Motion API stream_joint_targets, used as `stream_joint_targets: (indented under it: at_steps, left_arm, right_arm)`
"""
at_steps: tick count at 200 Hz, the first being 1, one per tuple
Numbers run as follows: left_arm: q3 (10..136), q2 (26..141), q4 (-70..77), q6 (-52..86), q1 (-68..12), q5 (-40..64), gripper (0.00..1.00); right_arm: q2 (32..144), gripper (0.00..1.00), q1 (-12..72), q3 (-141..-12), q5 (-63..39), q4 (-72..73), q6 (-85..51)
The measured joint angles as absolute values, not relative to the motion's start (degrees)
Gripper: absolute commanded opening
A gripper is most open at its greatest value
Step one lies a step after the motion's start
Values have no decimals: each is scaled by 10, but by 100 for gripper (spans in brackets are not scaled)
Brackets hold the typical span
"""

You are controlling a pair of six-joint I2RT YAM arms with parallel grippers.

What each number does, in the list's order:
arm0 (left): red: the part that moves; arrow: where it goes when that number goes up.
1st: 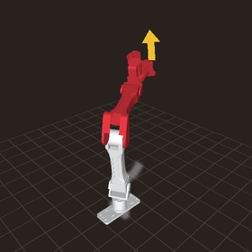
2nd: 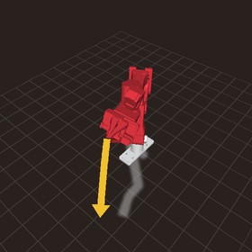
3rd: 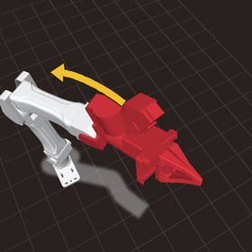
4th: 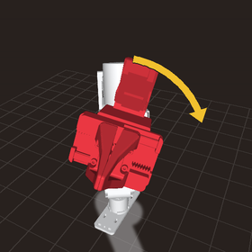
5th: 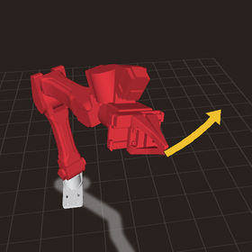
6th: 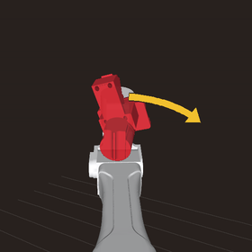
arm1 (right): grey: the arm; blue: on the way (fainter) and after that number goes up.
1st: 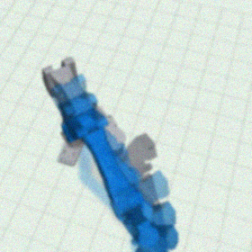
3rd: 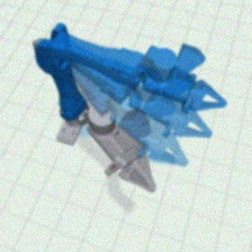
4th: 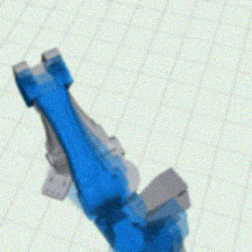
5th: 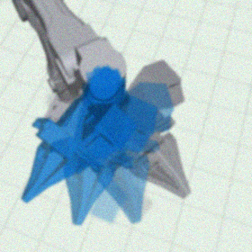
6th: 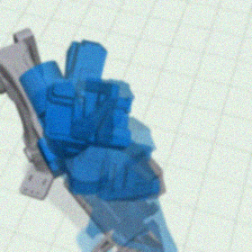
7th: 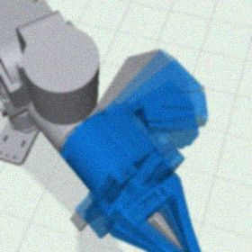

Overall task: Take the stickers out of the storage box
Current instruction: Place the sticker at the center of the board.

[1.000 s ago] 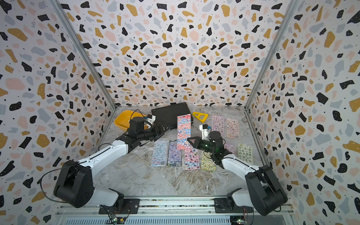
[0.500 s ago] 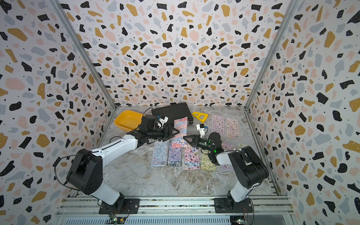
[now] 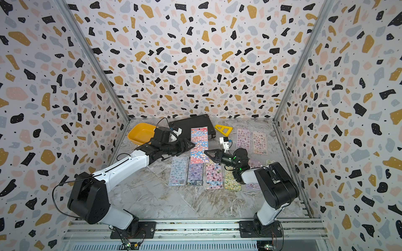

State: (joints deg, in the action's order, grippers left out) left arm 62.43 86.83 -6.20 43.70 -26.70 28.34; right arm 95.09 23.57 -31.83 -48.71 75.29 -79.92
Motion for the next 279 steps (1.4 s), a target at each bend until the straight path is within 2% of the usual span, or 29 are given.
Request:
stream_joint_targets:
  at_steps: [8, 25, 51, 74, 87, 102, 111, 123, 131, 148, 162, 200, 242, 279]
  left_arm:
    - [621, 870, -51, 443, -267, 296, 57]
    - [621, 883, -21, 462, -267, 333, 43]
    - [618, 900, 5, 479, -267, 362, 29]
    - [615, 898, 12, 485, -267, 370, 10]
    - [615, 896, 14, 486, -267, 371, 5]
    - [615, 889, 7, 486, -267, 367, 0]
    - [615, 883, 0, 484, -266, 361, 0]
    - [615, 871, -16, 481, -263, 353, 0]
    - [615, 862, -29, 480, -258, 346, 0]
    - [615, 845, -59, 479, -237, 333, 0]
    - [615, 833, -88, 477, -214, 326, 0]
    - [616, 780, -220, 440, -174, 283, 0]
    - [633, 746, -414, 350, -137, 218, 0]
    - [629, 764, -505, 292, -106, 150, 0]
  right_arm:
    - [952, 0, 236, -318, -488, 755, -800]
    - [956, 0, 236, -318, -489, 760, -804]
    - [964, 0, 236, -319, -491, 769, -810]
    - [969, 0, 236, -319, -491, 771, -812]
    - [973, 0, 236, -319, -491, 771, -812]
    - [975, 12, 236, -319, -491, 771, -813]
    - [976, 17, 236, -319, -491, 771, -814]
    - [975, 33, 236, -319, -491, 771, -816]
    - [975, 40, 236, -318, -490, 771, -816]
    - [975, 50, 236, -317, -486, 771, -808]
    - [971, 54, 236, -316, -481, 762, -800]
    - [909, 56, 236, -309, -456, 637, -727]
    - [759, 58, 244, -322, -340, 351, -549]
    - [723, 57, 246, -323, -274, 243, -475]
